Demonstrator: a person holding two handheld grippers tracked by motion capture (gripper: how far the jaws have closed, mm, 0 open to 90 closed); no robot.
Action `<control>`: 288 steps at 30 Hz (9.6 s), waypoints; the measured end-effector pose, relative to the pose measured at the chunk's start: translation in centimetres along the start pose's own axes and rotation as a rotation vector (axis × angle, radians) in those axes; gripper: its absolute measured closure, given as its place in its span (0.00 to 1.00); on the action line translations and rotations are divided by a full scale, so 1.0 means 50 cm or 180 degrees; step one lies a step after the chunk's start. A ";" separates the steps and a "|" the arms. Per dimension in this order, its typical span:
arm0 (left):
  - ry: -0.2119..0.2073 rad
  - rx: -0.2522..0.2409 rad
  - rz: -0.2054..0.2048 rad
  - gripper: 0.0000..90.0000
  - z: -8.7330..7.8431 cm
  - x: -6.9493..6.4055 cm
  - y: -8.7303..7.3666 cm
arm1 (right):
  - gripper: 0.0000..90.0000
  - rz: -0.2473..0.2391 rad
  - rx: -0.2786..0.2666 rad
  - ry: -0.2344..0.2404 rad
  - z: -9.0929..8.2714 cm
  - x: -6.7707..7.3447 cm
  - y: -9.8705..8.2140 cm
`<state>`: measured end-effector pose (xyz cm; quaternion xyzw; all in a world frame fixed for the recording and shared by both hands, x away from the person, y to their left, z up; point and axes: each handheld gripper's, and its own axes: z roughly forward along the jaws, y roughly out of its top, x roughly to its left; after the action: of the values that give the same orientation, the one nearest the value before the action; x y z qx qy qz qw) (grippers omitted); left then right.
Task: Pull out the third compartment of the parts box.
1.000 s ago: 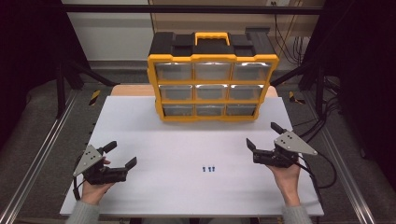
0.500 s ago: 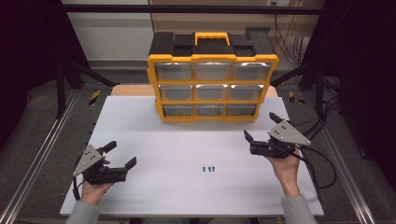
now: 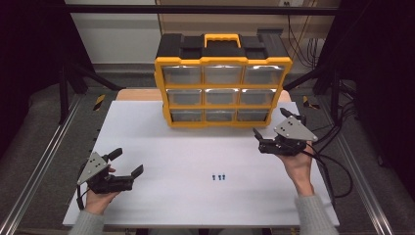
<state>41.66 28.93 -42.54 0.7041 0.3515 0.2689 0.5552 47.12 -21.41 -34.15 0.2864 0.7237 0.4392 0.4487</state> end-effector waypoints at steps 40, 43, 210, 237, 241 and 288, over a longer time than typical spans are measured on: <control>0.0015 0.0005 0.0004 0.02 -0.001 0.001 0.000 | 0.08 -0.1290 0.0357 -0.0537 0.084 -0.015 0.098; 0.0017 0.0005 0.0006 0.02 -0.001 0.001 0.000 | 0.08 -0.1369 0.0379 -0.0570 0.090 -0.014 0.101; 0.0017 0.0021 0.0036 0.02 0.003 -0.003 -0.001 | 0.93 -0.3311 0.0108 -0.2150 0.163 0.008 0.055; 0.0018 0.0019 0.0039 0.02 0.003 -0.003 -0.001 | 0.94 -0.3374 0.0086 -0.2146 0.133 0.020 0.049; 0.0019 0.0017 0.0035 0.02 0.003 -0.003 -0.001 | 0.94 -0.3395 0.0078 -0.2152 0.127 0.022 0.049; 0.0004 0.0027 0.0048 0.02 0.005 -0.007 0.000 | 0.94 -0.3463 0.0035 -0.2117 0.062 0.046 0.039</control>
<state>41.64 28.50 -42.61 0.7090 0.3477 0.2721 0.5499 48.98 -17.48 -33.97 0.0013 0.5899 0.0324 0.8068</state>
